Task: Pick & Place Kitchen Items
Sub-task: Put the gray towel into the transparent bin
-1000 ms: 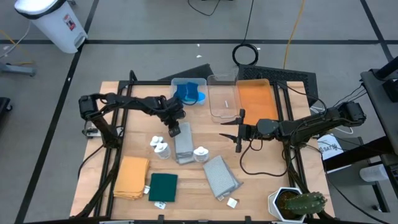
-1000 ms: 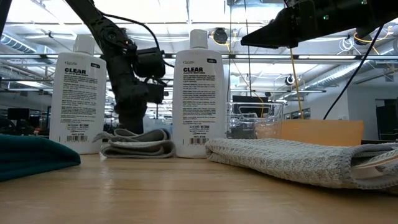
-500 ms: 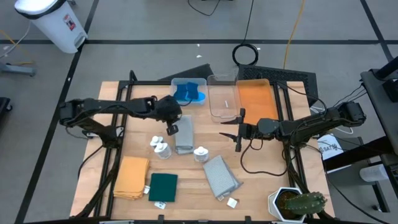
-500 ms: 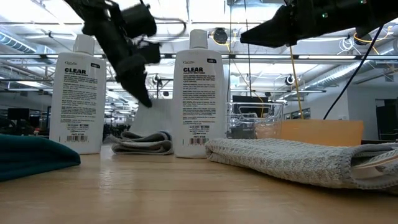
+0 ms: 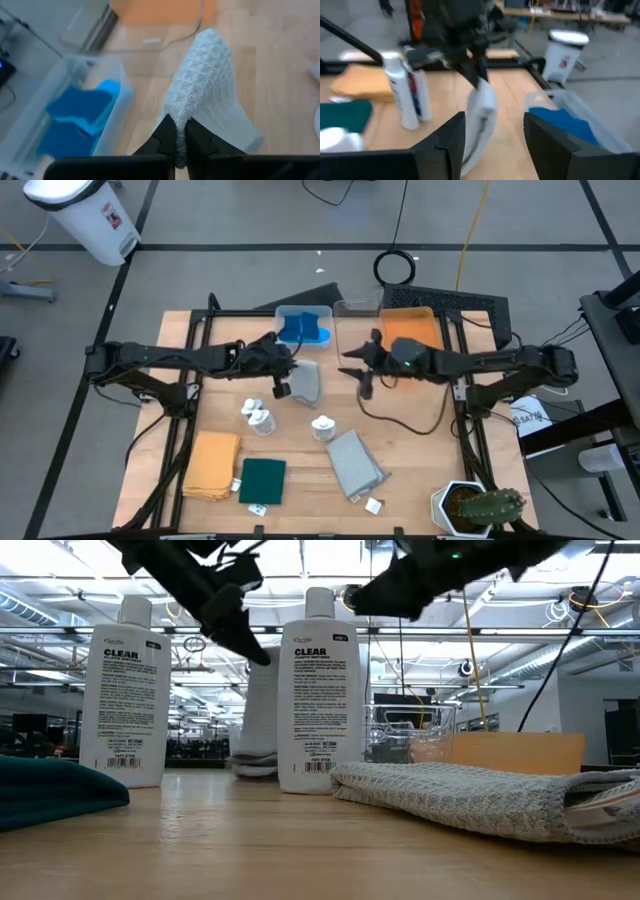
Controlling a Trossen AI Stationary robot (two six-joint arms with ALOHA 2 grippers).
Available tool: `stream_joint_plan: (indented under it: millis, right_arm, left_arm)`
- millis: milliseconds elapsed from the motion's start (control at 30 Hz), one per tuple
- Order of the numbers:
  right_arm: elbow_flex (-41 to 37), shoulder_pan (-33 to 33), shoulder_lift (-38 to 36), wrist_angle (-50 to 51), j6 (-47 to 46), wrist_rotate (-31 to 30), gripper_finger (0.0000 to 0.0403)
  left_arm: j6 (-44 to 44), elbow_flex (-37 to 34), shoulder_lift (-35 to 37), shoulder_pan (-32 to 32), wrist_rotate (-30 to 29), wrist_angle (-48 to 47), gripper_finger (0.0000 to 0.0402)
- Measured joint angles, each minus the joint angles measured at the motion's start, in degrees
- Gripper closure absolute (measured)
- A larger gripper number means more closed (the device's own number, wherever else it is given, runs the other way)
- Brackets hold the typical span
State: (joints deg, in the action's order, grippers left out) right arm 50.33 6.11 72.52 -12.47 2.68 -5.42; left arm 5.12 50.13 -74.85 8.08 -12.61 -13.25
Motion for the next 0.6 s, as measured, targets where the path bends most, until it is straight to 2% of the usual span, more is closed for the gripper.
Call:
stream_joint_plan:
  millis: [167, 433, 600]
  right_arm:
    - [10.4, 1.4, 8.6, 7.8, 1.2, 5.4, 0.0215]
    - [27.9, 1.7, 21.9, 22.4, 3.7, 5.6, 0.0129]
    - [33.5, 3.1, 27.7, 25.3, 5.5, 5.7, 0.0109]
  left_arm:
    - [0.6, 0.0, 0.0, -1.8, -4.1, 0.4, 0.0390]
    - [0.6, 0.0, -0.3, -1.8, -4.0, -0.3, 0.0390]
    - [0.4, 0.0, -0.3, -1.7, -4.0, -0.6, 0.0390]
